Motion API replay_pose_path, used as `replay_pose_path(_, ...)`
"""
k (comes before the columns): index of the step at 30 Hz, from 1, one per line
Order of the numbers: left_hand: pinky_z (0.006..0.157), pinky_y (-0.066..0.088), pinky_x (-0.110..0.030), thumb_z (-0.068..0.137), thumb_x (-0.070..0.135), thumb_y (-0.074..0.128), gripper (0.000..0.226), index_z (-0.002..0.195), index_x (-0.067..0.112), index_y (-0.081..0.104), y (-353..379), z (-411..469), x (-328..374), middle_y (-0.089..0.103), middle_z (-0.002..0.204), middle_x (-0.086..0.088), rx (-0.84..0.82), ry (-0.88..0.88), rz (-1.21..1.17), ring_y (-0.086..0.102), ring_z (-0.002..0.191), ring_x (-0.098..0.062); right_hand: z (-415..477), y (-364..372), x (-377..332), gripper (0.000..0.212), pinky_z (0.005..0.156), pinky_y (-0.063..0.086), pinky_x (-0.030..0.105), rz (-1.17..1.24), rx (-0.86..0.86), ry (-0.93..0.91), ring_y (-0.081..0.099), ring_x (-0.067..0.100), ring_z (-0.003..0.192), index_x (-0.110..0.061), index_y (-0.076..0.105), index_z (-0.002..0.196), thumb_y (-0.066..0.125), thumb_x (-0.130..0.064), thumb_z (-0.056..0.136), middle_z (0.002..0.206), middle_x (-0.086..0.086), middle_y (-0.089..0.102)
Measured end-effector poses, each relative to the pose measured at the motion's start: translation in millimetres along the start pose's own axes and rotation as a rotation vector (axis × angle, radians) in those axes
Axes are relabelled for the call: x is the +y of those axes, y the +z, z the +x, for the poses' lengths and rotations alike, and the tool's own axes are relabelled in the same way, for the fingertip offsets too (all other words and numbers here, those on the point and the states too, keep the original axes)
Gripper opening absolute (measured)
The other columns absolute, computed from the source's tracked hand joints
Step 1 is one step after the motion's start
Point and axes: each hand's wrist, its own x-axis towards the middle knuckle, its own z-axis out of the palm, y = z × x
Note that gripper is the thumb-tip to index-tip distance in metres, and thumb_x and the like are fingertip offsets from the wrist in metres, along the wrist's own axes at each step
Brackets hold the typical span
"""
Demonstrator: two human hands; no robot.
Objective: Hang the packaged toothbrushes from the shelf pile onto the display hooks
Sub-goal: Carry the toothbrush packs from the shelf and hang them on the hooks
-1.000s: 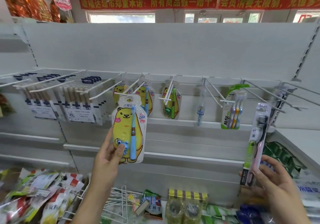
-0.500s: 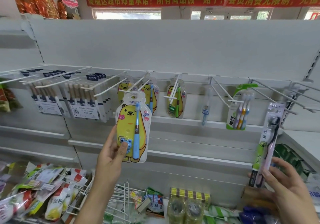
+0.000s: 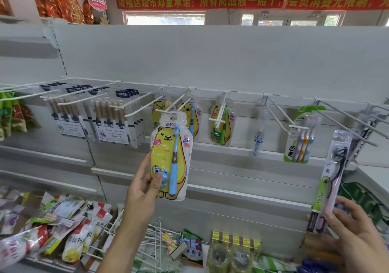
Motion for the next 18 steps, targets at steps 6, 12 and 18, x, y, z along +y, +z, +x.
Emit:
replay_pose_path(6, 0.096, 0.056, -0.029, 0.089, 0.025, 0.060, 0.062, 0.148, 0.035, 0.045, -1, 0, -2, 0.074, 0.122, 0.009, -0.001, 0.032, -0.004, 0.070, 0.114, -0.013, 7, 1, 5, 0.039, 0.046, 0.059, 0.032, -0.074, 0.014, -0.015, 0.074, 0.013, 0.061, -0.010, 0.054, 0.127, 0.058, 0.002, 0.090, 0.078, -0.002, 0.077)
replay_pose_path(12, 0.092, 0.059, -0.031, 0.092, 0.022, 0.058, 0.056, 0.143, 0.040, 0.048, -5, 1, -4, 0.074, 0.121, 0.007, 0.013, 0.022, -0.026, 0.071, 0.112, -0.015, 12, 1, 8, 0.036, 0.047, 0.059, 0.033, -0.059, -0.007, -0.044, 0.075, 0.017, 0.062, -0.008, 0.053, 0.129, 0.051, 0.006, 0.096, 0.079, -0.001, 0.078)
replay_pose_path(18, 0.094, 0.059, -0.034, 0.090, 0.022, 0.058, 0.056, 0.143, 0.039, 0.048, -8, 3, -5, 0.074, 0.120, 0.013, 0.015, 0.023, -0.059, 0.070, 0.114, -0.014, 16, 6, 10, 0.025, 0.050, 0.061, 0.039, -0.003, 0.000, -0.051, 0.076, 0.023, 0.064, -0.016, 0.060, 0.108, 0.059, -0.005, 0.085, 0.081, 0.003, 0.077)
